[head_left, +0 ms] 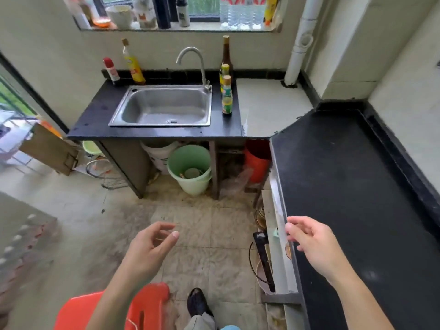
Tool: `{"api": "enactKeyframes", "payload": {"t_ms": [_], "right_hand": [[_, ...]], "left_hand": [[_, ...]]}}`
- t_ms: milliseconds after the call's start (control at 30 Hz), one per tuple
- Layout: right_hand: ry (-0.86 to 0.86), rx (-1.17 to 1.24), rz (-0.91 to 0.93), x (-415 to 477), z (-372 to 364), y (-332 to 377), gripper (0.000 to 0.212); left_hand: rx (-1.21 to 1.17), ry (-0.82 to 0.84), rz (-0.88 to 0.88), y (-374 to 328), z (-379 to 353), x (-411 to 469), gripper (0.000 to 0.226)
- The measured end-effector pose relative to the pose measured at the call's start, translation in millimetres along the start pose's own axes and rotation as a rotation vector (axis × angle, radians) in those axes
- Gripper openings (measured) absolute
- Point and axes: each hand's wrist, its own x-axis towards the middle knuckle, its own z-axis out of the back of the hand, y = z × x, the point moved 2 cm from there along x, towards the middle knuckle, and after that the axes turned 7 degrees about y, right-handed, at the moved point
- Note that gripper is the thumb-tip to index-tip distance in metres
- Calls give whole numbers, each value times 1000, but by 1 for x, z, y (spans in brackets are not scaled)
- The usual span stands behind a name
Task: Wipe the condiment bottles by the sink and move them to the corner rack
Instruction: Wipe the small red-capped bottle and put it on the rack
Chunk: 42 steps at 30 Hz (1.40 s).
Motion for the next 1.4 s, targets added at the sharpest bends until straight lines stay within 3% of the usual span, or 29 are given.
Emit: {"api": "enactKeyframes", "payload": {"t_ms": [333,633,733,833,1067,1200,1333,1400], "right_hand": [[210,-168,152,112,-114,135,18],[415,-314,192,224,-193,204,22],[471,-353,243,282,-221,239,25],[521,-386,297,339,-249,284,24],[639,-375,404,428,-321,377,17],[675,-404,379,465,-358,406,17],[631,-370,322,503,-399,429,17],[596,-346,299,517,-421,446,19]], "left_hand": [[-150,-159,16,26,128,64,8],[-304,-254,177,69,193,126,5],[-339,-341,206,72,226,162,18],[-357,-422,192,65,259,202,14],[-400,-455,261,71,309,256,27],[-444,-478,337,96,353,283,29],[-435,-484,304,121,417,335,7],[-404,-448,265,126,451,367,7]]}}
